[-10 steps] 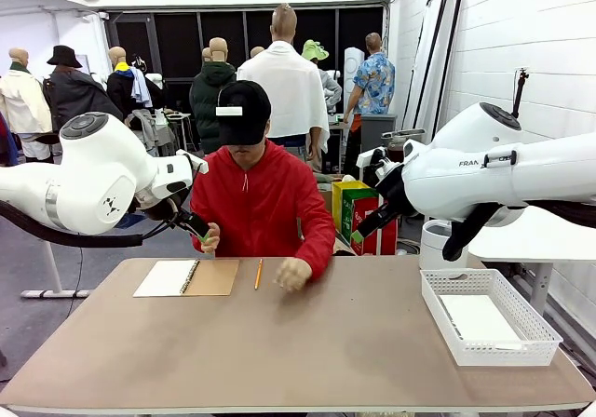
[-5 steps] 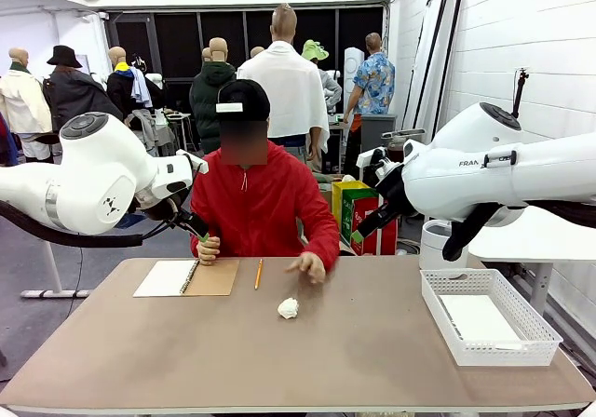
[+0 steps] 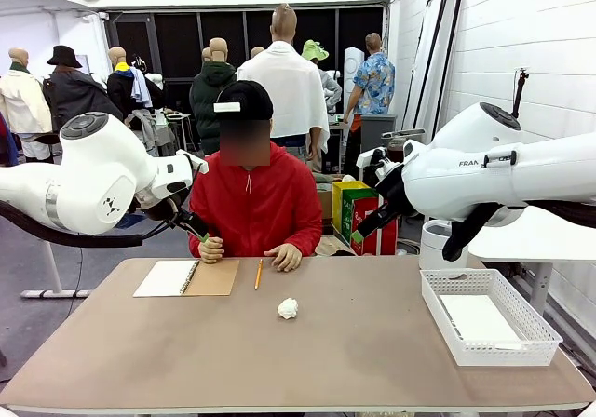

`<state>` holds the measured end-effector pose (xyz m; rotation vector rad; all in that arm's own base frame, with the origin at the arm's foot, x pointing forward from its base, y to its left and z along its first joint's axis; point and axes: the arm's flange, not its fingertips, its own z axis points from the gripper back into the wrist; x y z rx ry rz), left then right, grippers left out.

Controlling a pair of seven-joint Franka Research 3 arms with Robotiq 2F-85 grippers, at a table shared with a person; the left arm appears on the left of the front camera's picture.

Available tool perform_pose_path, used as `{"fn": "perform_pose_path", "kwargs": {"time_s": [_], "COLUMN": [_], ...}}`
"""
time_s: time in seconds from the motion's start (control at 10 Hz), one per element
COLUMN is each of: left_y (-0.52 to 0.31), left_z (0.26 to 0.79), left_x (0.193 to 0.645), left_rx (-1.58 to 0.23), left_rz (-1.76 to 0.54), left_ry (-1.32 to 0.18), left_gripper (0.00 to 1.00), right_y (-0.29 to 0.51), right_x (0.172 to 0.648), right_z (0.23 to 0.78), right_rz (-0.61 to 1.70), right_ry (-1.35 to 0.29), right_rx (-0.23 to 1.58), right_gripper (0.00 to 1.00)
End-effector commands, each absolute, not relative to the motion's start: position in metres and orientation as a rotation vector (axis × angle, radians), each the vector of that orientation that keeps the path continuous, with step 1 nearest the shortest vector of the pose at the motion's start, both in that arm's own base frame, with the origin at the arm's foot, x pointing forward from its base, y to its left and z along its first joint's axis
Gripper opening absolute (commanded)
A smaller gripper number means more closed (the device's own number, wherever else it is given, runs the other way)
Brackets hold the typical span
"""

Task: Sort the paper based on its condition.
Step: If a person hands you a paper, place it in the Organizing basket , and if it's crumpled, put it in the Trash can.

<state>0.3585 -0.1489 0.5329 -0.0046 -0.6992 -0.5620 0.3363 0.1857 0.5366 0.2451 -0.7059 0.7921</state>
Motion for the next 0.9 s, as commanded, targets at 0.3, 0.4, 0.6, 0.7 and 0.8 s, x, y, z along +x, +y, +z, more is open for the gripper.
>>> {"fn": "perform_pose_path", "kwargs": {"time_s": [0.3, 0.4, 0.6, 0.7, 0.8], "left_y": [-0.149, -0.149, -0.149, -0.149, -0.149], "left_z": [0.532, 0.532, 0.532, 0.532, 0.532], "left_x": [0.358, 0.358, 0.358, 0.358, 0.358], "left_rx": [-0.004, -0.004, -0.004, -0.004, -0.004], "left_rz": [-0.565, -0.565, -0.565, -0.565, -0.565], "left_ry": [-0.697, -0.697, -0.697, -0.697, -0.697], "left_gripper": [1.00, 1.00, 1.00, 1.00, 1.00], "right_y": [0.186, 0.201, 0.236, 0.256, 0.276], "right_x": [0.336, 0.348, 0.370, 0.378, 0.388], "right_z": [0.537, 0.537, 0.533, 0.528, 0.516], "right_rz": [0.792, 0.833, 0.932, 1.003, 1.054], "right_ry": [-0.706, -0.693, -0.645, -0.623, -0.596], "right_rx": [0.245, 0.201, 0.123, 0.088, 0.064], "right_gripper": [1.00, 1.00, 1.00, 1.00, 1.00]}}
